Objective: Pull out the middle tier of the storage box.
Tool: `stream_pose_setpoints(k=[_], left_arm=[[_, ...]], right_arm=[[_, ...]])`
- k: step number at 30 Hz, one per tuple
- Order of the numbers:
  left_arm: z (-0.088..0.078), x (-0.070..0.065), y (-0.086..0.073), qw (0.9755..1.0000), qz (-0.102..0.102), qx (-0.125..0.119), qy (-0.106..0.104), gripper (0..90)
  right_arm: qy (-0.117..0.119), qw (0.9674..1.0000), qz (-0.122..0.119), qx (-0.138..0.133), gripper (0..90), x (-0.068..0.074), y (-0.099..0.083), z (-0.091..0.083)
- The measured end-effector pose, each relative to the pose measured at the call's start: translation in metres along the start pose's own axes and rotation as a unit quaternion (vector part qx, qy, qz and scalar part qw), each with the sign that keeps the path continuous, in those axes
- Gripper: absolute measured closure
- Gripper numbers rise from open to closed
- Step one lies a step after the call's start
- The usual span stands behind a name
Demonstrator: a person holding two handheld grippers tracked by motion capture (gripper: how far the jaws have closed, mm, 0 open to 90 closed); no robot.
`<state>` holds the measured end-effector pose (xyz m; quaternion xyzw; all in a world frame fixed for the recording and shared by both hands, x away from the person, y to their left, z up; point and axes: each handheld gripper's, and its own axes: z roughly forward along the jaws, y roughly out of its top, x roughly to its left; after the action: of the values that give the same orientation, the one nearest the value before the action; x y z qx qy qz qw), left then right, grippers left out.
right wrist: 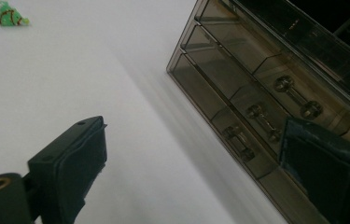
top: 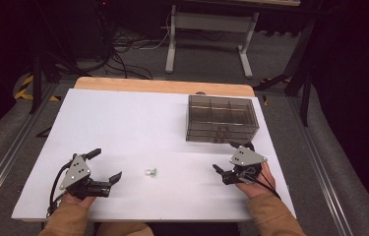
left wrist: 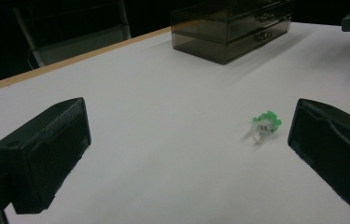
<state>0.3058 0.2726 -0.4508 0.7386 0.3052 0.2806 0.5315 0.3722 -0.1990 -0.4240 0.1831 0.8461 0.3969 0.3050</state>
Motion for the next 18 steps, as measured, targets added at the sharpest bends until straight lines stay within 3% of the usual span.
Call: stream_pose_setpoints(k=[6, 10, 12, 14, 15, 17, 18], left_arm=[[0.000, 0.000, 0.000, 1.0000, 0.003, 0.002, 0.000, 0.2], [0.000, 0.000, 0.000, 1.0000, 0.001, 0.000, 0.000, 0.2], [0.000, 0.000, 0.000, 1.0000, 0.001, -0.001, 0.000, 0.2], [0.000, 0.000, 0.000, 1.0000, 0.001, -0.001, 0.000, 0.2], [0.000, 0.000, 0.000, 1.0000, 0.000, -0.001, -0.001, 0.2], [0.000, 0.000, 0.000, 1.0000, 0.000, -0.002, -0.001, 0.2], [0.000, 0.000, 0.000, 1.0000, 0.000, -0.002, -0.001, 0.2]], right_arm=[[-0.023, 0.9991, -0.032, 0.015, 14.2, 0.001, 0.002, 0.000], [-0.055, 0.9968, -0.055, 0.022, 18.3, 0.004, 0.002, 0.002], [-0.078, 0.9928, -0.086, 0.027, 21.0, 0.007, 0.003, 0.003], [-0.088, 0.9911, -0.095, 0.029, 22.2, 0.009, 0.003, 0.004], [-0.103, 0.9872, -0.118, 0.033, 24.1, 0.012, 0.004, 0.004], [-0.117, 0.9834, -0.134, 0.036, 25.1, 0.015, 0.004, 0.005], [-0.117, 0.9834, -0.134, 0.036, 25.1, 0.015, 0.004, 0.005]])
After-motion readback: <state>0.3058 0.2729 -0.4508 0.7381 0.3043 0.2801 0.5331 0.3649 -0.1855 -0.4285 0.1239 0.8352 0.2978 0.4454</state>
